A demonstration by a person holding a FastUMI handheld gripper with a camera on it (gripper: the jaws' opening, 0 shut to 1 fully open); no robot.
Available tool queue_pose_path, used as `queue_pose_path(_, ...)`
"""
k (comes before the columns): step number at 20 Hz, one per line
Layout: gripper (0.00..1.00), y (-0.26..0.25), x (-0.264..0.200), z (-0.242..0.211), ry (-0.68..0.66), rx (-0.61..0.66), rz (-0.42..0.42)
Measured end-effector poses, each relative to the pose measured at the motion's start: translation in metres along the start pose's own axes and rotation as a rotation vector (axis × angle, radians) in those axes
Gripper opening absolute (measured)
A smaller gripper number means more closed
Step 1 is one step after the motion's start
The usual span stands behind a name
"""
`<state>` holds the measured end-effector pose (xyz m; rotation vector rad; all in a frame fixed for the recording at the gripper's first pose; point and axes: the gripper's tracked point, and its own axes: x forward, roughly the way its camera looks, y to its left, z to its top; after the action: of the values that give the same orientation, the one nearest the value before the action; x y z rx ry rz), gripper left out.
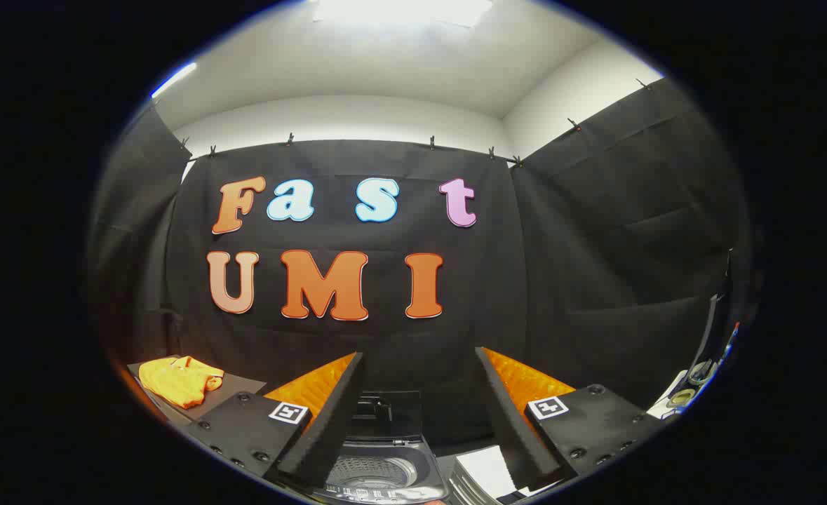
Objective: Put the clothes into the washing machine and then close the washing machine lid.
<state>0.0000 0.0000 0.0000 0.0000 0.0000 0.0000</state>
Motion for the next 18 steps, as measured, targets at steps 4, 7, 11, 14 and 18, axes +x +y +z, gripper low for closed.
queue_pose_path(4, 0.98, 0.0008, 0.0017, -0.0044, 0.009, 0.006, 0.001)
queue_pose_path(7, 0.98, -0.0005, 0.0024, -0.0037, 0.009, 0.002, -0.006)
queue_pose_path(11, 0.98, 0.0005, 0.0033, -0.0072, 0.013, 0.012, -0.003)
queue_pose_path(14, 0.98, 0.0013, 0.0042, -0.0089, 0.018, 0.016, -0.003)
queue_pose_path(18, 0.98, 0.0009, 0.0057, -0.0075, 0.019, 0.021, -0.007)
